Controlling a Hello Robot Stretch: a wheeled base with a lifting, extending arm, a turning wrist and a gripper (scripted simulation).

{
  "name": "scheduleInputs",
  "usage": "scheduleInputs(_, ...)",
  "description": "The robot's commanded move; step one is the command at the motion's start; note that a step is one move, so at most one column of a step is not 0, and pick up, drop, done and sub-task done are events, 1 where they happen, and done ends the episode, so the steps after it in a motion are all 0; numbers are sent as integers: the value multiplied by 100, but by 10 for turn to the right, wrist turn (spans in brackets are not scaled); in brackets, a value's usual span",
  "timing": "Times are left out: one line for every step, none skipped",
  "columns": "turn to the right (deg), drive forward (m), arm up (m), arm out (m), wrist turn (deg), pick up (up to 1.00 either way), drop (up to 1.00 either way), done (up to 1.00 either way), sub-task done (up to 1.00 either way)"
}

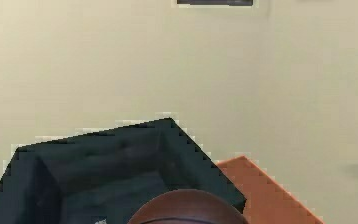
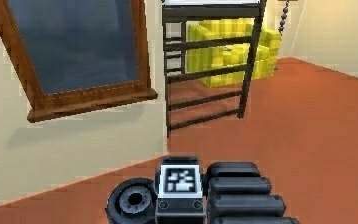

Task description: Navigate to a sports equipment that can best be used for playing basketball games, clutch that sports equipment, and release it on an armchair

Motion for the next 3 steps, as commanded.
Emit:
scheduleInputs(-450,0,0,0,0,0,0,0,0)
scheduleInputs(-60,0,0,0,0,0,0,0,0)
scheduleInputs(450,0,0,0,0,0,0,0,0)
